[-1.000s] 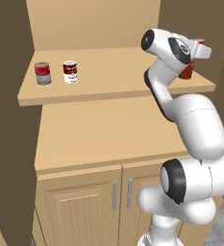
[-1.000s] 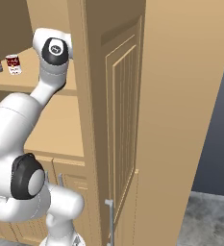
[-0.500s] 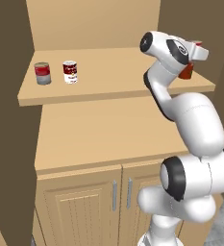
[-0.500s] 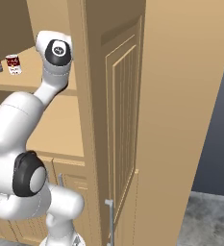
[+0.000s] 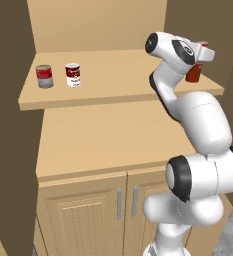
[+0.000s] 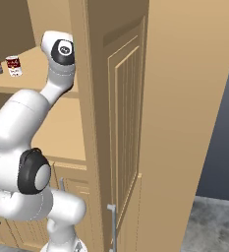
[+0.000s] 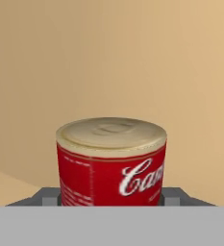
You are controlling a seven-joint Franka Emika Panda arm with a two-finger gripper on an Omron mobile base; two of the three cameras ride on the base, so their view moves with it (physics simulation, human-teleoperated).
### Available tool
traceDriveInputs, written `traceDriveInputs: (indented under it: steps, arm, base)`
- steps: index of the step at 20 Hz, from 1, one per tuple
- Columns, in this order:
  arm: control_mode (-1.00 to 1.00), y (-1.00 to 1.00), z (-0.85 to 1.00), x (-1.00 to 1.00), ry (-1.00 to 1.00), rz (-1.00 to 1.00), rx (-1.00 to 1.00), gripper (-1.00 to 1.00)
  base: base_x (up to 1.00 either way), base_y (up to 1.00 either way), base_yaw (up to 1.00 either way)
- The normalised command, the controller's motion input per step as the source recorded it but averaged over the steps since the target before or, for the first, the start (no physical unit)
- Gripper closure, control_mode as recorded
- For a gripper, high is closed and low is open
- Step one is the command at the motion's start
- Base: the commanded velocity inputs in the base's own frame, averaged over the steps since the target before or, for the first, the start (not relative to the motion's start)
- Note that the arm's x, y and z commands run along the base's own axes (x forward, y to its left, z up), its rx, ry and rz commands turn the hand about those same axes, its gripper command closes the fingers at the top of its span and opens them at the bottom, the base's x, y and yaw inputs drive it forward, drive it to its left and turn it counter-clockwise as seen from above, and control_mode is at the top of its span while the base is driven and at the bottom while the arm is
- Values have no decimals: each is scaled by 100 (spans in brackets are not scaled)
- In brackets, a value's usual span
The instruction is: Stack two cans on top of the other two cans in the cabinet.
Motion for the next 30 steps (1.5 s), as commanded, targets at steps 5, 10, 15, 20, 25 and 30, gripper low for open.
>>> traceDriveInputs:
  steps: [5, 10, 15, 20, 25, 30]
  arm:
    - [-100, -2, 0, 22, 0, 0, 0, 100]
    - [-100, -3, -2, 20, 0, 0, 0, 100]
    - [-100, -7, -8, 16, 0, 0, 0, 100]
    - [-100, -10, -10, 8, 0, 0, 1, 100]
    - [-100, -5, -11, -1, 0, 0, 3, 100]
    - [-100, -2, -5, -11, 0, 0, 3, 100]
  base:
    - [0, 0, 0]
    - [0, 0, 0]
    - [0, 0, 0]
    - [0, 0, 0]
    - [0, 0, 0]
    - [0, 0, 0]
